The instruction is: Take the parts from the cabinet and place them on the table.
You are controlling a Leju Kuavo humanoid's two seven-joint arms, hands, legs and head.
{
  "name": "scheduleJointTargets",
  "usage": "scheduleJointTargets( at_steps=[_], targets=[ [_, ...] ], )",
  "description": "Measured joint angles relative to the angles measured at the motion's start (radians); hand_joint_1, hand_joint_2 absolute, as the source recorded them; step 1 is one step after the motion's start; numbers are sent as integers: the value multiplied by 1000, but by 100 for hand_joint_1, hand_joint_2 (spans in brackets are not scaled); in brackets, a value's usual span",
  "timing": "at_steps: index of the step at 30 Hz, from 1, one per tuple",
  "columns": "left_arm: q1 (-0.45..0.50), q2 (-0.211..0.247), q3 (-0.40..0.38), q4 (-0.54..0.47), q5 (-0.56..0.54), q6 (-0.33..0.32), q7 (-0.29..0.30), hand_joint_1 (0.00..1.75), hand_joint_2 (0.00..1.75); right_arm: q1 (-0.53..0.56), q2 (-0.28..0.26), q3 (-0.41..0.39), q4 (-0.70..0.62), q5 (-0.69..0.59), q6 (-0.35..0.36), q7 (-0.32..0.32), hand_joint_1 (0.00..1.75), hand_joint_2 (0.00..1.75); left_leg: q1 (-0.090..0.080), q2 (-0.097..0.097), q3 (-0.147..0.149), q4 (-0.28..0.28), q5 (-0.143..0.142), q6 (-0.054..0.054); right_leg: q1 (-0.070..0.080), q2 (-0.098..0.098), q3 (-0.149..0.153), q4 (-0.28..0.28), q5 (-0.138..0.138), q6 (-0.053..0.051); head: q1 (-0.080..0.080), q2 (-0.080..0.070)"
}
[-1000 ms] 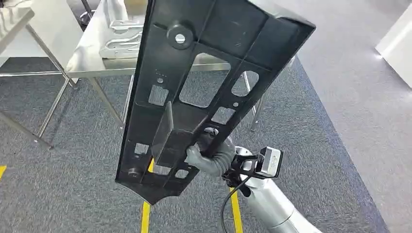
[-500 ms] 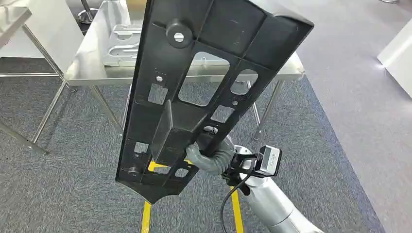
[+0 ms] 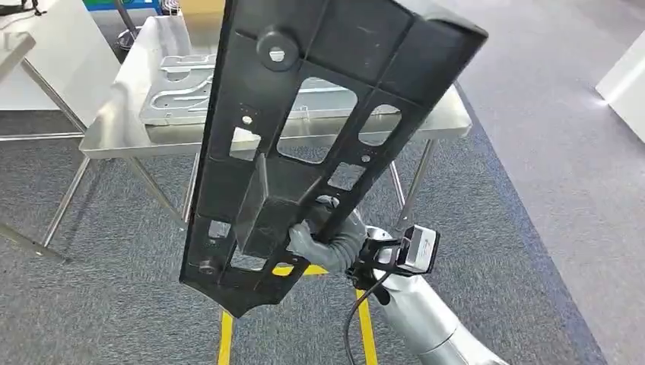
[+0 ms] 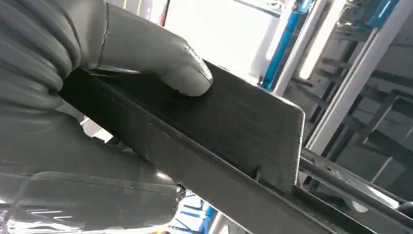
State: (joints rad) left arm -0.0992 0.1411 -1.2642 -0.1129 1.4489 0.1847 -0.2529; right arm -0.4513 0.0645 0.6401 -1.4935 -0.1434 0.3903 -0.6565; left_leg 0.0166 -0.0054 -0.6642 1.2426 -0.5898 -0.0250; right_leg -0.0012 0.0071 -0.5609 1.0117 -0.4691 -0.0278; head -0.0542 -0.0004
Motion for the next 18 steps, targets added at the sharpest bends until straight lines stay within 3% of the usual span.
scheduleJointTargets(
  at_steps=[2,3,4,6,8,9,10,12,13,14,15,16,17,18],
  targets=[
    [1,2,0,0,0,0,0,0,175,-1,2,0,2,0,-1,0,166,175,-1,1,45,-168,128,12,0,-2,29,0,-20,5,0,0],
    [4,2,0,0,0,0,0,0,175,-1,1,0,4,0,-1,0,166,175,-3,3,52,-216,180,14,0,-3,34,-2,-27,8,0,0],
    [4,2,0,0,0,1,0,0,175,-1,2,1,7,0,-1,-1,166,175,-12,6,48,-221,139,15,2,0,35,-2,-29,14,0,0],
    [6,2,0,0,0,2,0,0,175,0,2,1,8,-2,-2,0,166,175,-14,3,49,-228,156,33,2,0,38,3,-29,30,0,0],
    [5,1,0,0,0,2,-1,0,175,-2,2,1,8,-2,-3,-2,166,175,-5,-1,78,-238,156,44,3,-1,42,13,-34,43,0,0],
    [4,1,0,0,0,1,-2,0,175,-4,2,2,8,-2,-4,-2,166,175,-6,-1,90,-242,153,48,0,-1,34,43,-41,47,0,0],
    [2,1,0,0,0,1,-2,0,175,-10,2,2,8,-2,-4,-3,166,175,-6,-1,96,-242,148,55,-2,-2,-3,103,-60,53,0,0],
    [2,0,0,0,0,1,-2,0,175,-8,1,2,11,-3,-7,-3,166,175,-7,-1,104,-242,136,58,-3,-2,-102,244,-116,56,0,0],
    [4,0,0,0,0,1,-2,0,175,-6,0,2,14,-3,-8,-3,166,175,-7,-1,110,-242,129,58,-3,-2,-147,295,-141,56,0,0],
    [6,0,0,0,0,1,-2,0,175,-5,0,2,16,-3,-8,-3,166,175,-8,-2,119,-242,122,58,-3,-2,-171,303,-140,56,0,0],
    [6,0,0,0,0,1,-2,0,175,-5,0,2,16,-3,-8,-2,166,175,-8,-3,130,-242,113,57,-3,-2,-171,266,-114,54,0,0],
    [5,0,0,0,0,1,-2,0,175,-5,0,2,16,-3,-8,-2,166,175,-9,-4,145,-242,103,56,-2,-2,-150,192,-64,51,0,0],
    [5,0,0,0,0,1,-2,0,175,-5,0,2,16,-3,-8,-3,166,175,-12,-5,161,-242,91,54,1,-2,-121,100,2,43,0,0],
    [6,-2,-1,0,0,0,-2,0,175,-6,0,2,17,-3,-8,-2,166,175,-11,-5,163,-245,81,52,6,-5,-99,21,77,29,0,0]
  ],
)
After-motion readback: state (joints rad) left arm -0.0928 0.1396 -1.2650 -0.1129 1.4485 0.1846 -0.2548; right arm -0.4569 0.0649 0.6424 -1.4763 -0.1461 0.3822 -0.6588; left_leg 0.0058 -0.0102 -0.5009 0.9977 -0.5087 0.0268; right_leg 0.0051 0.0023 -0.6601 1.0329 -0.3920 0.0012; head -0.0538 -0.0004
